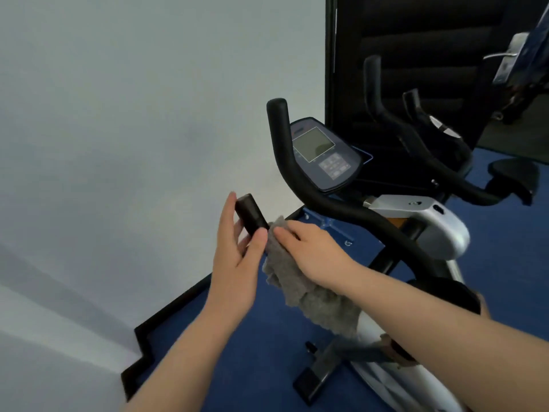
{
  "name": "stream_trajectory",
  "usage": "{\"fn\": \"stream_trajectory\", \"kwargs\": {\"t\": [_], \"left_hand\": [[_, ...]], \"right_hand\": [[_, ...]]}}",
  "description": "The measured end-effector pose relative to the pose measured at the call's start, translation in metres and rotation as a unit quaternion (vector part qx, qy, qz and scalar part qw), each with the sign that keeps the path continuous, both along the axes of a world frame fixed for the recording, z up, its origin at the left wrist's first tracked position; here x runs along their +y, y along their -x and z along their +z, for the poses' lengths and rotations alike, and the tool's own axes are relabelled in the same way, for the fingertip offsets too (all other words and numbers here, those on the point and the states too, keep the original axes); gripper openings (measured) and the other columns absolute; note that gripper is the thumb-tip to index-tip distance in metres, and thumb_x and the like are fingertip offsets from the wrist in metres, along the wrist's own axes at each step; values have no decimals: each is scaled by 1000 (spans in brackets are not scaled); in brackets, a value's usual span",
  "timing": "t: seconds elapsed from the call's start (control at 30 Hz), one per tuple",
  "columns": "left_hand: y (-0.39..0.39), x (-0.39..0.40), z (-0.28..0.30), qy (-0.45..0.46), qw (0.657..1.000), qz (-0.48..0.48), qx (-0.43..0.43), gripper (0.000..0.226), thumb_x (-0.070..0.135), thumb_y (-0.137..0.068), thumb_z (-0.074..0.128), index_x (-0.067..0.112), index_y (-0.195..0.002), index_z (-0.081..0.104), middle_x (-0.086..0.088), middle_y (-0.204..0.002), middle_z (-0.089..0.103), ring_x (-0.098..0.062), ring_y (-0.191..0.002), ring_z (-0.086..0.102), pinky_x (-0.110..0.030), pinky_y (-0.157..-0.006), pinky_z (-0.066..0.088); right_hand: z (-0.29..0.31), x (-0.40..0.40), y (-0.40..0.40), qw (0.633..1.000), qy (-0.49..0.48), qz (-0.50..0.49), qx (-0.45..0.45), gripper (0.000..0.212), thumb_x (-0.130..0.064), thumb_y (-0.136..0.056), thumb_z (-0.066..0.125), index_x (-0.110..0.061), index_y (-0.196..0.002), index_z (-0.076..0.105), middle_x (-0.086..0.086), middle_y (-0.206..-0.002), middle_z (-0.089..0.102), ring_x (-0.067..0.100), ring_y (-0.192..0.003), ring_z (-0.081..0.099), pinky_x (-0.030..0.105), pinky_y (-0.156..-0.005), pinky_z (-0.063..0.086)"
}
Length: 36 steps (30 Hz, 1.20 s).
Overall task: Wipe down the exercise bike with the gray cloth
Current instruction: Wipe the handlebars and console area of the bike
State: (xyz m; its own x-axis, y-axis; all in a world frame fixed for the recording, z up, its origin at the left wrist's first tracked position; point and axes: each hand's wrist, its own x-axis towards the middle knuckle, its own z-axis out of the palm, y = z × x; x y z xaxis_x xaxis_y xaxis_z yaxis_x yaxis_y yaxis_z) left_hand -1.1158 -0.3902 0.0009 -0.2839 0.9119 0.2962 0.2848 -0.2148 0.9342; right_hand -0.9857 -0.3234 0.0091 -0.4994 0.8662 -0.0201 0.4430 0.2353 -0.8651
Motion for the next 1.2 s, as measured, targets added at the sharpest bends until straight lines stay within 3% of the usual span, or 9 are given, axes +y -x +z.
{"fn": "stream_trajectory", "kwargs": {"t": [0.1,0.2,0.33,0.43,0.63,0.77,0.93,1.07,1.2], "left_hand": [[-25,-32,-24,27,997,-5,-76,68,40,-90,61,42,-148,25,31,-143,43,3,-134,41,-26,-105,44],[-40,-43,-31,77,990,8,-116,69,44,-83,70,35,-142,36,20,-132,55,1,-114,60,-19,-84,54],[-53,-45,-28,91,987,48,-119,55,47,-69,69,22,-113,49,-1,-108,64,-1,-89,66,-13,-67,53],[-55,-50,-24,97,988,40,-109,43,40,-73,70,19,-106,52,10,-94,67,0,-83,65,-13,-69,51],[-66,-64,-9,73,988,57,-127,39,41,-85,60,14,-113,61,7,-98,72,-6,-91,67,-15,-75,52],[-82,-75,6,63,981,108,-150,45,51,-86,55,15,-112,60,17,-78,69,7,-70,62,-8,-61,47],[-85,-113,8,55,955,209,-201,46,44,-73,73,15,-108,67,-14,-108,71,-25,-102,68,-30,-82,57],[-88,-145,12,63,932,272,-230,21,37,-74,72,19,-85,71,-8,-89,72,-18,-82,69,-25,-66,57],[-87,-156,17,45,914,317,-251,27,34,-79,63,10,-91,59,-10,-79,63,-18,-69,61,-27,-58,54]], "right_hand": [[1,2,-11,999,-35,6,-32,40,-45,-100,43,-16,-76,57,-1,-71,61,16,-73,59,38,-70,47],[7,2,-14,992,-47,36,-108,41,-51,-101,31,-29,-76,57,1,-89,63,21,-89,61,42,-80,49],[1,-9,-15,993,68,83,-53,34,-43,-101,36,-30,-127,53,1,-124,57,20,-114,55,43,-100,43],[-4,-18,-23,994,85,73,10,48,-28,-98,49,-38,-143,38,-9,-130,57,12,-115,55,39,-101,45],[5,-26,-38,986,102,25,132,29,-20,-94,60,-34,-119,63,-11,-115,64,8,-106,61,38,-97,51],[23,-43,-46,965,104,101,219,23,-13,-92,62,-31,-94,75,-14,-95,71,0,-91,66,21,-79,55],[26,-67,-43,911,252,257,202,23,-22,-99,52,-31,-96,73,-12,-92,74,1,-86,69,16,-69,54],[12,-78,-41,891,309,298,148,23,-33,-100,48,-33,-101,72,-13,-97,73,2,-90,69,22,-79,55],[-10,-95,-40,886,301,325,138,19,-29,-99,51,-35,-112,64,-14,-110,67,-2,-98,64,16,-79,51]]}}
